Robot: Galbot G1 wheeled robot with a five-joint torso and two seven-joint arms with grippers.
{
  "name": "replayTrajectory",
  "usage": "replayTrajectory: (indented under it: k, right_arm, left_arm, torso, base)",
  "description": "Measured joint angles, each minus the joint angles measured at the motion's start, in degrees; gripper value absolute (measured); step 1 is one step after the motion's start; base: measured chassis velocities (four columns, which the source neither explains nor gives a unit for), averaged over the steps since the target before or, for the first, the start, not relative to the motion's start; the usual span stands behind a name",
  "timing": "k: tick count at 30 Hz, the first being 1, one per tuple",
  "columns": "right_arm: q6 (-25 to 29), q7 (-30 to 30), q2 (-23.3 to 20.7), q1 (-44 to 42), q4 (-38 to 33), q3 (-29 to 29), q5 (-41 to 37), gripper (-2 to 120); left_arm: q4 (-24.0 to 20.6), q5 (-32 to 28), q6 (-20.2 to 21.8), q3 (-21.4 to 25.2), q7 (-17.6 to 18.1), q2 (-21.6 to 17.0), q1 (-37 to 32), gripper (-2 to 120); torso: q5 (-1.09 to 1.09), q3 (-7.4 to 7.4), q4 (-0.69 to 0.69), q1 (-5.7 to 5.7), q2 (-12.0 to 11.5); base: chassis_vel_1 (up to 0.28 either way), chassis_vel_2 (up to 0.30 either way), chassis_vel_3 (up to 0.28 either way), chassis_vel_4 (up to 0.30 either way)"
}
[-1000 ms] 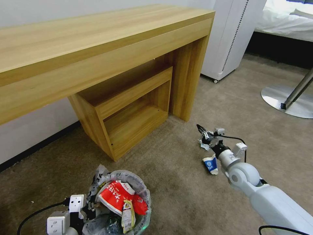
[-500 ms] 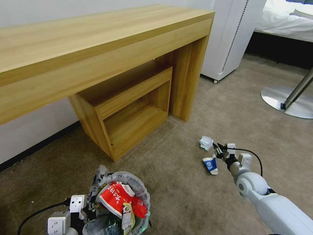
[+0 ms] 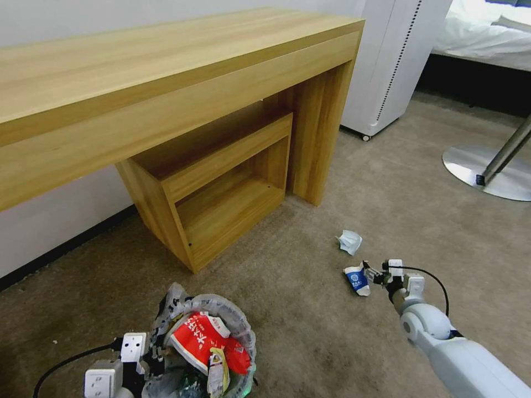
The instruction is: Pick up the trash bin and place the garbage on the floor into it.
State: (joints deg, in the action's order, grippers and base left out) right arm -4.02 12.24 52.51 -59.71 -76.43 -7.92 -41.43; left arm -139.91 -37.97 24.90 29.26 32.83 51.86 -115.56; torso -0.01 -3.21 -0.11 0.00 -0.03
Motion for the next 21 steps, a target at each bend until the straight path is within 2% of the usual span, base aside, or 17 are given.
replayTrajectory:
  k: [6, 13, 21]
  right_arm:
    - [0.33, 0.62, 1.41, 1.19, 3.84, 1.17, 0.98, 100]
    - [1.77, 0.87, 4.46, 4.59, 14.05, 3.23, 2.11, 100]
    - [4.09, 0.41, 6.85, 7.26, 19.18, 5.89, 3.11, 100]
  left_arm:
    - [-0.37, -0.79, -0.06, 0.67, 0.03, -0.94, -0.02, 0]
    - [-0.39, 0.16, -0.12, 0.52, -0.07, -0.20, -0.62, 0]
    - [-0.84, 0.01, -0.25, 1.26, -0.01, -0.47, -0.99, 0]
  torso:
    - [0.00, 0.00, -0.01, 0.00, 0.00]
    - [-0.01, 0.00, -0.01, 0.00, 0.00]
    - [0.00, 0.00, -0.01, 0.00, 0.00]
  base:
    - [0.000, 0.000, 0.000, 0.000]
    - [0.000, 0.000, 0.000, 0.000]
    - [0.000, 0.000, 0.000, 0.000]
